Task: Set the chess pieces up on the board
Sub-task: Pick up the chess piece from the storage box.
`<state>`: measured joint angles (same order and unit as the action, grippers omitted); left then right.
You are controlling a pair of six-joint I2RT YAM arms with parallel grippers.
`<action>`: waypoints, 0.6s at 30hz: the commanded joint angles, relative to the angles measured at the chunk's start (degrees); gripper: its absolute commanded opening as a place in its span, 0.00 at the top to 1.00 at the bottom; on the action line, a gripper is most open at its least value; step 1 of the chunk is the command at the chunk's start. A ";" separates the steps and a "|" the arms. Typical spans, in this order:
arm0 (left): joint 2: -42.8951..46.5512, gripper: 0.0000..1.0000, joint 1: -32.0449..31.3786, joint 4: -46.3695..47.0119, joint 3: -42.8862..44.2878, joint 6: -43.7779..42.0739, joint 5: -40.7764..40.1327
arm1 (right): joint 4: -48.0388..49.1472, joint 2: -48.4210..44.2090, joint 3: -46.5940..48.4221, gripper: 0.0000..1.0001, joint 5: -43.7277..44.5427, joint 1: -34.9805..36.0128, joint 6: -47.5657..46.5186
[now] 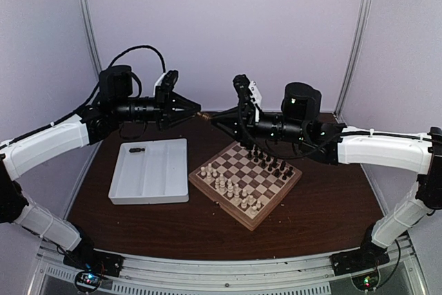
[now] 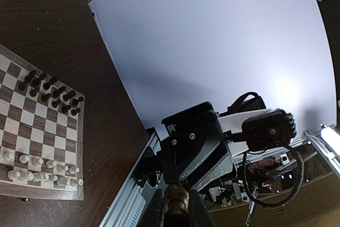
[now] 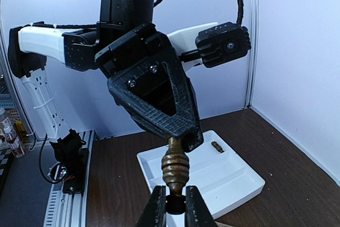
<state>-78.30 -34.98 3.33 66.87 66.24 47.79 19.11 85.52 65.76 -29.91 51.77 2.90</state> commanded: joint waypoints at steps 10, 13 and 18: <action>1.59 0.99 0.75 6.15 -1.73 1.13 -0.99 | 1.16 -3.23 -3.68 1.00 3.55 0.44 -0.61; 2.14 0.99 2.26 4.72 -1.88 -0.08 -0.86 | 0.11 -4.02 -4.78 1.00 4.87 0.44 -0.95; 4.89 0.99 5.57 -19.52 1.99 -16.31 -10.39 | -11.96 -5.33 -3.62 1.00 12.80 0.22 -1.81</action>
<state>-76.84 -31.73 1.26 65.45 63.48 45.82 16.21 82.65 61.34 -24.14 51.79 2.48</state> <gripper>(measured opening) 0.127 0.118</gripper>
